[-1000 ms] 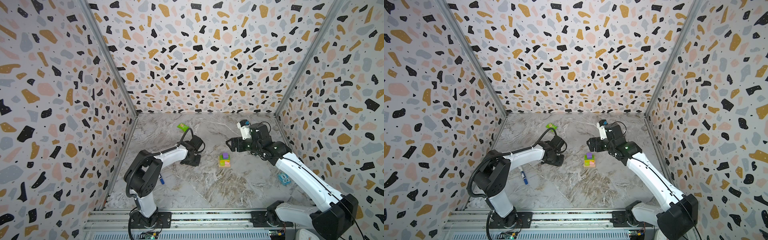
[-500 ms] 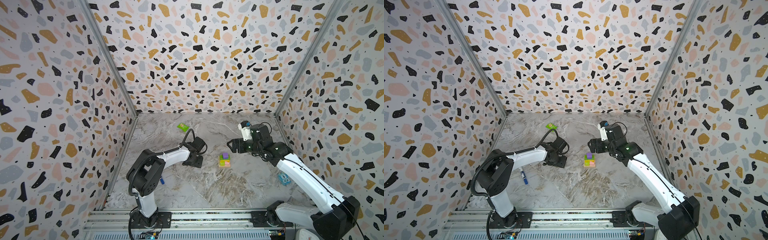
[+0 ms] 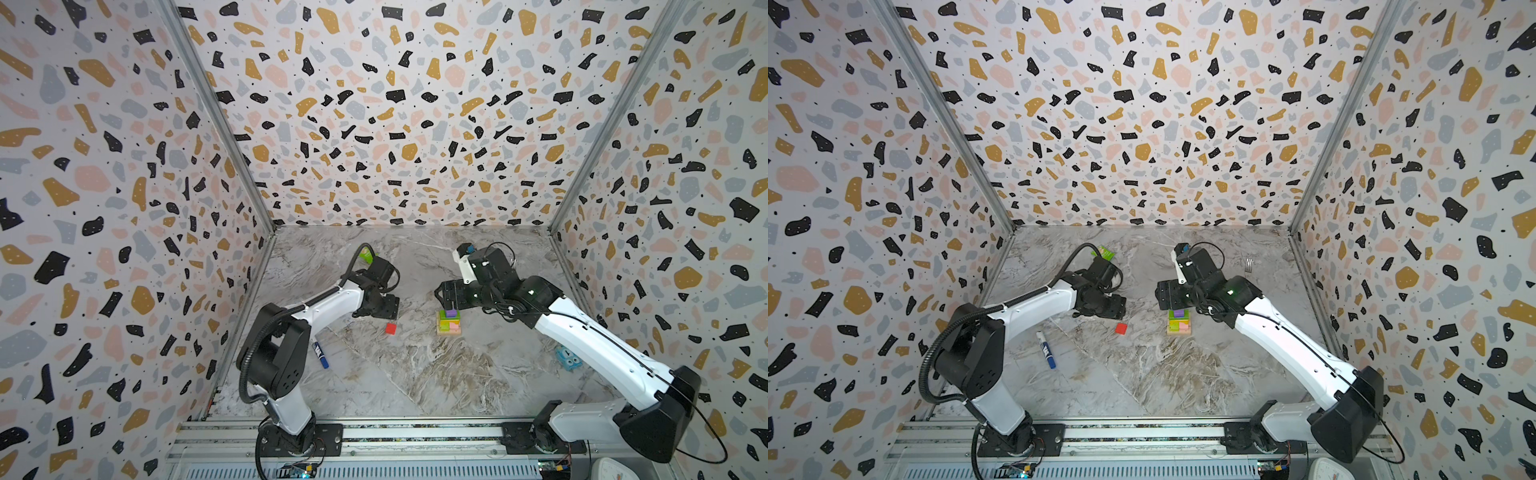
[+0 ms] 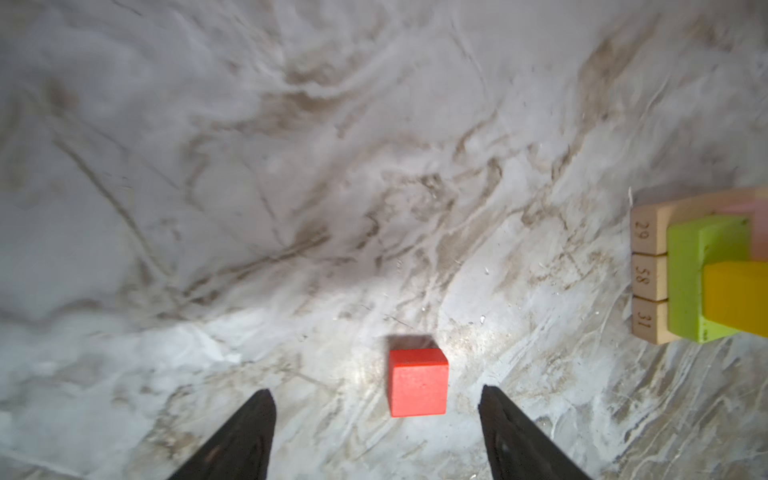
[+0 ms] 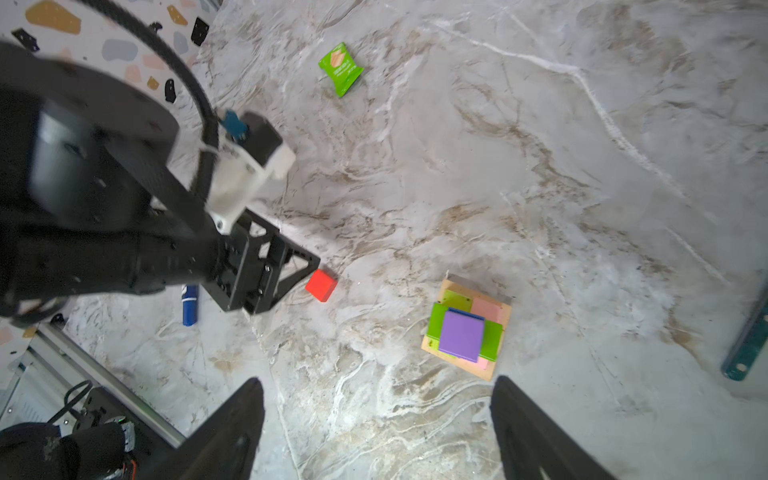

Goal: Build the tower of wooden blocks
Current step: 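Set the red cube near the stack with the left gripper while the right arm reaches, then lower the right gripper over the red cube and close on it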

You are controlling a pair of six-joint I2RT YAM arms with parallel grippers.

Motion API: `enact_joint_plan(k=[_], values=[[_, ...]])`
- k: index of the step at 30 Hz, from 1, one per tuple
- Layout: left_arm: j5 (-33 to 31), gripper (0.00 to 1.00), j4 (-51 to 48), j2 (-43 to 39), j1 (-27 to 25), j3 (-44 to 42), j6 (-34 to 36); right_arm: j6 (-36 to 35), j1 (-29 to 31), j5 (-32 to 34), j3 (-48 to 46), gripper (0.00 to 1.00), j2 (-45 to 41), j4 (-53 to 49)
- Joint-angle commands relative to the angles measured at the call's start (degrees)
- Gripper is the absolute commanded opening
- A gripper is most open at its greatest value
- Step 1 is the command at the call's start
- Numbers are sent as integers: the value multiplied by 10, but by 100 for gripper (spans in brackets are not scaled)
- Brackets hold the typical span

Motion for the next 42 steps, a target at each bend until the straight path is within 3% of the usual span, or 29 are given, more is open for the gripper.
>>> enact_joint_plan(k=[1, 9, 17, 22, 30, 42], values=[[18, 81, -10, -29, 35, 5, 34, 24, 25, 34, 26, 86, 22, -35], [77, 82, 31, -72, 122, -42, 56, 45, 84, 40, 57, 82, 95, -25], [106, 83, 85, -117, 168, -87, 74, 78, 111, 47, 56, 75, 173, 14], [134, 83, 103, -123, 183, -105, 74, 102, 113, 52, 58, 71, 223, 31], [145, 83, 116, -143, 189, -115, 71, 118, 115, 7, 84, 67, 306, 66], [157, 83, 119, -148, 190, -118, 70, 126, 120, -42, 106, 65, 366, 103]])
